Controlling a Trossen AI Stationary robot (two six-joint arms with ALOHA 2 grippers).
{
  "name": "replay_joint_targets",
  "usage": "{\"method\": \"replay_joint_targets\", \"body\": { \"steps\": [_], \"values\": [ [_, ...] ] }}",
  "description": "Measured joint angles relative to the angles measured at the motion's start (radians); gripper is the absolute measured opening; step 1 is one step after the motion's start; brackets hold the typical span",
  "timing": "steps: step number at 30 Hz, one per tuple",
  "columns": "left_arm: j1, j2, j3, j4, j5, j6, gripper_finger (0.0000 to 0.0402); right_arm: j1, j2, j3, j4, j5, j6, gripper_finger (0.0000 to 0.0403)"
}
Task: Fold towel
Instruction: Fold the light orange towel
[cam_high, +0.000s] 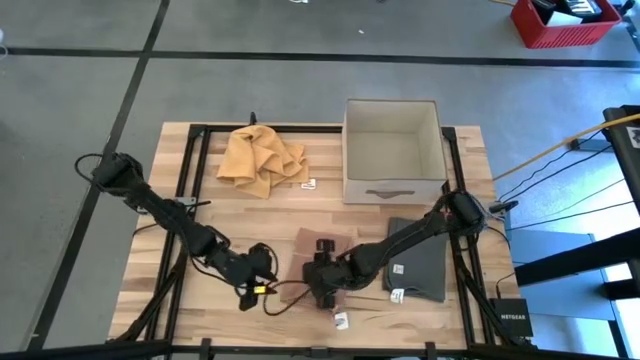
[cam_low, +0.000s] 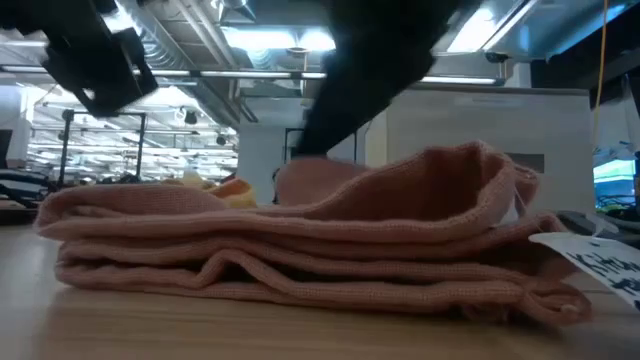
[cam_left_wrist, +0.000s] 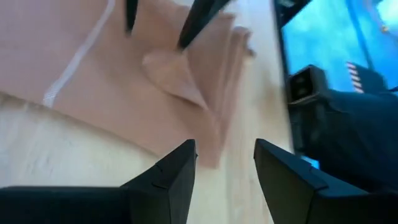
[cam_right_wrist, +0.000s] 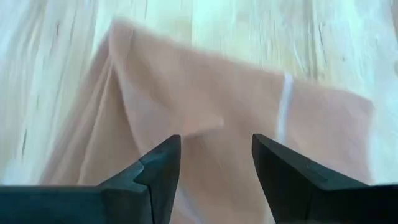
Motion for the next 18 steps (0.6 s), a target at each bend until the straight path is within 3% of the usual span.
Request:
{"method": "replay_joint_targets", "body": {
  "steps": [4,8,14,18],
  "values": [
    [-0.029,-0.014,-0.004,-0.057,-0.073,0.009,0.0156,0.0,0.051,-0.02,0.122,0.001,0.046,0.0202],
    [-0.046,-0.005,-0.005,-0.157,-0.15,-0.027,0.0156,0.0,0.08,-0.025,0.007,-0.07,0.074,0.0202],
    [-0.041,-0.004,-0.005,-0.202,-0.163,-0.054,0.0156,0.029,0.031,0.022,-0.186,-0.319,0.098,0.0202],
    [-0.027,-0.005,-0.005,-0.147,-0.206,-0.047,0.0156,0.051,0.009,0.074,-0.182,-0.319,0.094,0.0202]
  ]
}}
